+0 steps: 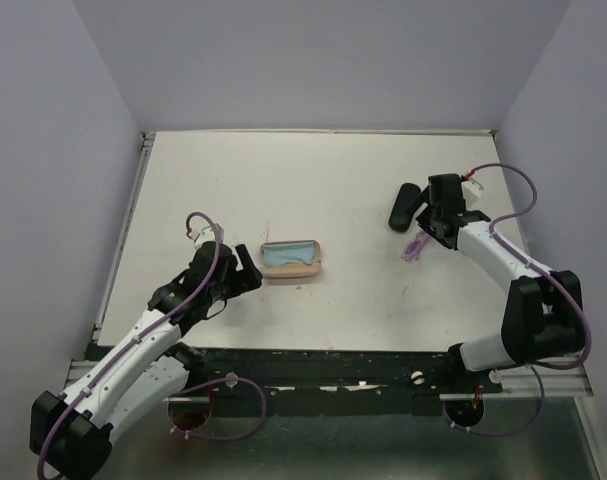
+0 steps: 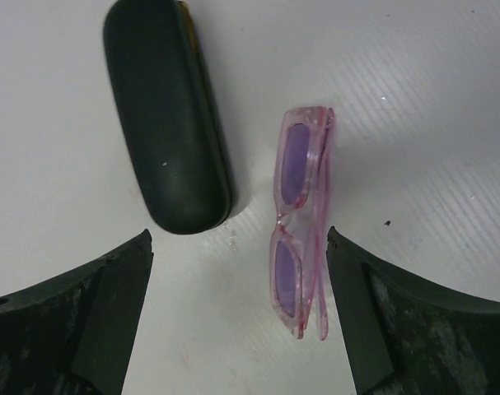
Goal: Organize the sunglasses
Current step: Pick up the sunglasses from the center of the board.
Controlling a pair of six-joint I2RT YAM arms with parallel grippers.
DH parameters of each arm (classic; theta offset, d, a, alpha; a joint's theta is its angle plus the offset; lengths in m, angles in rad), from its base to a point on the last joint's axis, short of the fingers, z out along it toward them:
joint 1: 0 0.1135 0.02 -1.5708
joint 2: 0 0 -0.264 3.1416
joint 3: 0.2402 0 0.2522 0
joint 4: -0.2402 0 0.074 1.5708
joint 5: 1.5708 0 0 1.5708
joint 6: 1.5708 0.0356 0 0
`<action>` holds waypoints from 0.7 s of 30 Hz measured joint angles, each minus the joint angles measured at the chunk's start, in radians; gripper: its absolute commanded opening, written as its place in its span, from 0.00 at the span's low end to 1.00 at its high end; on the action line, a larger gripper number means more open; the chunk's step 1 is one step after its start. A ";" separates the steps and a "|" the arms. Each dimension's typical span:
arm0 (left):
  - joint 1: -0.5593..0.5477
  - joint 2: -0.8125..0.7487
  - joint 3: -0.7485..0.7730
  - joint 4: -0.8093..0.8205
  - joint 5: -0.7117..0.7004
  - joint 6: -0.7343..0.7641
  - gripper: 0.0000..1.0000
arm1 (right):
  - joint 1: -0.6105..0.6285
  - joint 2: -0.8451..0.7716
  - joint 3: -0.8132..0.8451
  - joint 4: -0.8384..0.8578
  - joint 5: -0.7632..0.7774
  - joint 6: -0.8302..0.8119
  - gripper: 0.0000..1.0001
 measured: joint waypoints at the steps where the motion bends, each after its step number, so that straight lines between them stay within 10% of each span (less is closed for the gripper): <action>1: 0.000 0.001 -0.003 0.008 0.007 -0.001 0.99 | -0.016 0.020 -0.001 -0.003 -0.006 0.001 0.92; 12: 0.000 0.056 -0.003 0.060 0.032 -0.011 0.99 | -0.079 0.159 -0.038 0.016 -0.042 -0.018 0.79; 21: 0.000 0.093 -0.003 0.092 0.043 -0.012 0.98 | -0.079 0.233 -0.038 0.075 -0.098 -0.043 0.51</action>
